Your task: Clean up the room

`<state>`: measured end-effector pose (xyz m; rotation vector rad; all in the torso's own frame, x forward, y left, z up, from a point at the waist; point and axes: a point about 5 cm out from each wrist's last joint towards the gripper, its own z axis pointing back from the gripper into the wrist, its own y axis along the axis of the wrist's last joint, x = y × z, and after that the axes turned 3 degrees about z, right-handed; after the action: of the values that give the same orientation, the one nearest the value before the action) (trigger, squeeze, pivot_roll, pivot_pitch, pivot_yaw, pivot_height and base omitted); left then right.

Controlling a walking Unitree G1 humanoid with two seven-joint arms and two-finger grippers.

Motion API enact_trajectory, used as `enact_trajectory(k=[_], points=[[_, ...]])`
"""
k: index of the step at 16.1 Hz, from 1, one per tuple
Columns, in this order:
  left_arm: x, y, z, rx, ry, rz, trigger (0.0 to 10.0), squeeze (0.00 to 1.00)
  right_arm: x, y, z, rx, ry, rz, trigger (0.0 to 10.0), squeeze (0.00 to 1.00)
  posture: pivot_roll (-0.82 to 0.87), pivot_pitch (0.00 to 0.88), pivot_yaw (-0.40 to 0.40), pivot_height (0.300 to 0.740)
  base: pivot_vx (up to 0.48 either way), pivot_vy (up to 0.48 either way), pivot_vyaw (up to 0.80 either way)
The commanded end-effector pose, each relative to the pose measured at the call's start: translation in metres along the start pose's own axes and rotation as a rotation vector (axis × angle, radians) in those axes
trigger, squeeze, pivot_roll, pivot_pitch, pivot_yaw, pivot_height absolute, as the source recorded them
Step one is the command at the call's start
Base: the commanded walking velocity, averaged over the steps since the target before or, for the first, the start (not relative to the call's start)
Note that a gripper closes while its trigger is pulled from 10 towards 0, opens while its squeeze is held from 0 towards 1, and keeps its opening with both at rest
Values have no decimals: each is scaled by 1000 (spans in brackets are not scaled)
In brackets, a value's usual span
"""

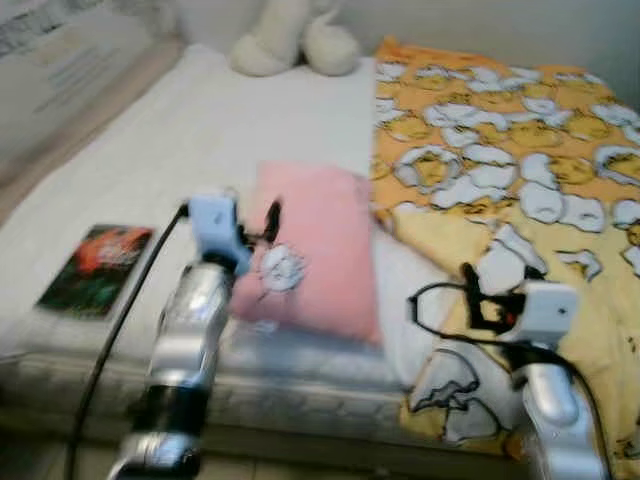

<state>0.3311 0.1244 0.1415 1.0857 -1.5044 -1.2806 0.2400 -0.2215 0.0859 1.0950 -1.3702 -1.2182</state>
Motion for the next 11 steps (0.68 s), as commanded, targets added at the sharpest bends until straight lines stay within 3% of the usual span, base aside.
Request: enact_trajectory(k=[1,2,3,5,7,9,11], points=[[-4,4,-5,-8,5,-37,10000,0,-3,11,-9,33,-2,-33,10000,0,-31,0,11,732,0,0,0],[-2,9,-22,-50,-29,-54,10000,0,-1,16,-22,30,-10,-69,10000,0,-36,0,15,732,0,0,0],[-3,8,-39,-163,-47,-71,10000,0,-1,20,-39,10,1,-124,10000,0,-35,0,20,732,0,0,0],[-14,6,-57,-322,-28,-29,10000,0,-3,20,-67,-53,40,-202,10000,0,-41,0,33,732,0,0,0],[-23,-1,-60,-426,-9,69,10000,0,-8,6,-88,-184,82,-323,10000,0,-30,0,53,732,0,0,0],[-24,-3,-60,-457,-22,107,10000,0,-12,-3,-91,-239,94,-403,10000,0,-2,20,51,732,0,0,0],[-29,-4,-60,-483,-4,147,10000,0,-18,-10,-92,-272,116,-460,10000,0,14,108,47,732,0,0,0]])
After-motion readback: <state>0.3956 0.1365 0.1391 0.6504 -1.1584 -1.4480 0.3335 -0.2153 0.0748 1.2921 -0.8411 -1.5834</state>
